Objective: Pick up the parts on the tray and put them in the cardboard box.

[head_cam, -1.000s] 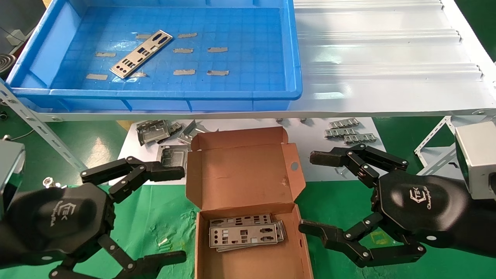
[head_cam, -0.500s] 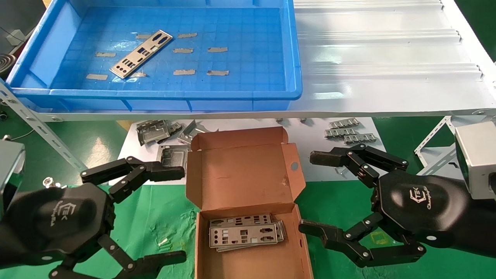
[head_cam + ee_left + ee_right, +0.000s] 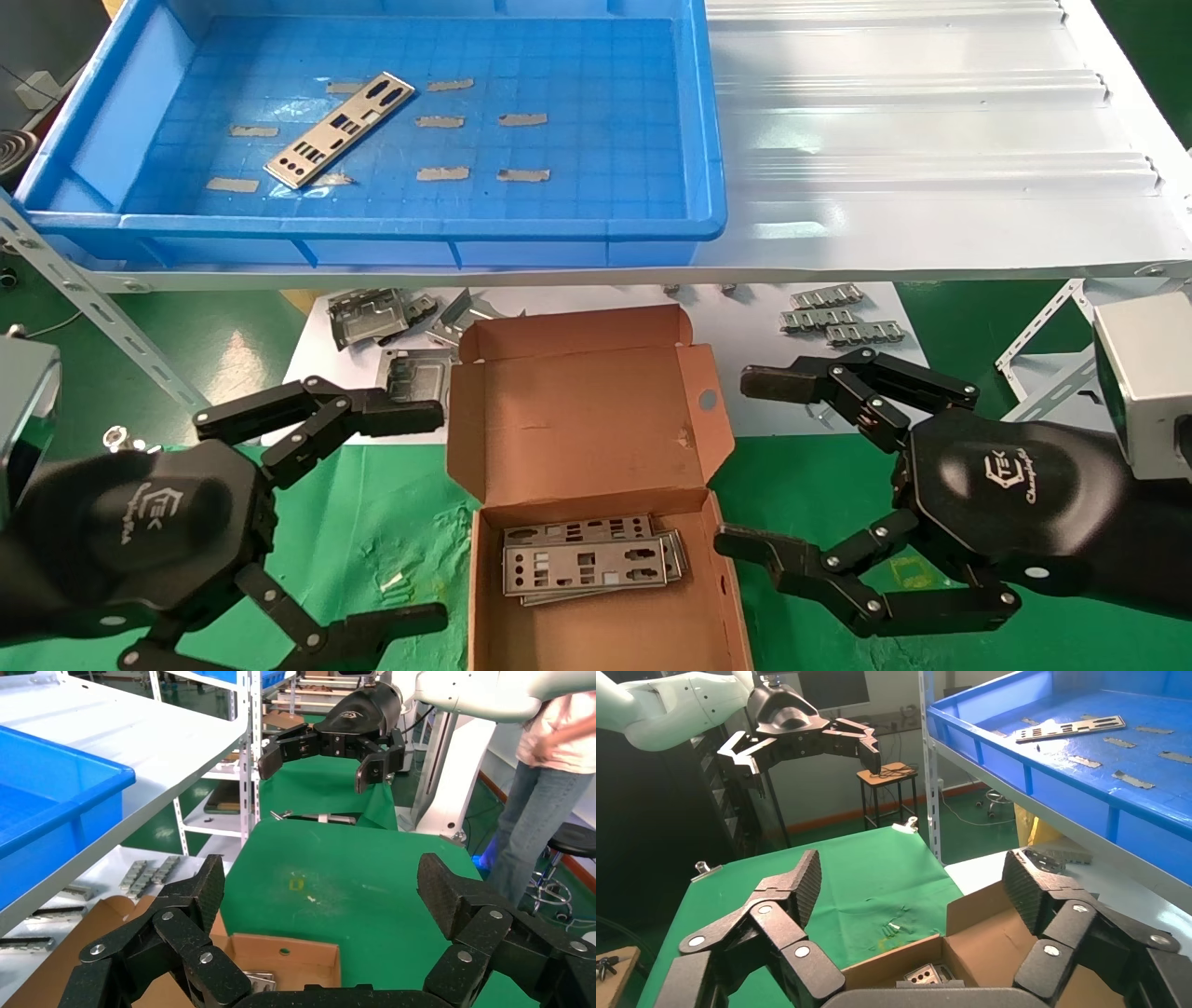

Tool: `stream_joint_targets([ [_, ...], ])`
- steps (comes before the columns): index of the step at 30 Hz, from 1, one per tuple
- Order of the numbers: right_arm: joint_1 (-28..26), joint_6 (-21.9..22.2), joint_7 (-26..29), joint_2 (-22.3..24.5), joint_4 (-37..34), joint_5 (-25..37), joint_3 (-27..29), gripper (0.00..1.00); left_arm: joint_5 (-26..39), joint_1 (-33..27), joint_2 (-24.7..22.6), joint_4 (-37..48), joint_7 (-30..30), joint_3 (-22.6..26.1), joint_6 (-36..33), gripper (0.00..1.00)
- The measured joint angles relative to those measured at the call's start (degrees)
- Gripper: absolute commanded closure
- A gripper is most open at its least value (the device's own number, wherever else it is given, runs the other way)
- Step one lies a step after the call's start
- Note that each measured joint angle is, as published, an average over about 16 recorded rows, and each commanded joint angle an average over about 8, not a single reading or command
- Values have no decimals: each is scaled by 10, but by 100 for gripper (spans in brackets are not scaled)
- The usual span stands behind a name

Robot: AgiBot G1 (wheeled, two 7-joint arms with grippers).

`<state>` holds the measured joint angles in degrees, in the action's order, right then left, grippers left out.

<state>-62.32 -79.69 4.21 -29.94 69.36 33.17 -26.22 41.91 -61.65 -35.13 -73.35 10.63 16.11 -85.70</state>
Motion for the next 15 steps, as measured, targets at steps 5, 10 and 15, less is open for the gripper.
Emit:
stream_joint_targets([
  [5,0,0,0,0,0,0,0,100,0,0,0,0,0,0,0,0],
  [10,0,0,0,0,0,0,0,100,0,0,0,0,0,0,0,0],
  [15,0,0,0,0,0,0,0,100,0,0,0,0,0,0,0,0],
])
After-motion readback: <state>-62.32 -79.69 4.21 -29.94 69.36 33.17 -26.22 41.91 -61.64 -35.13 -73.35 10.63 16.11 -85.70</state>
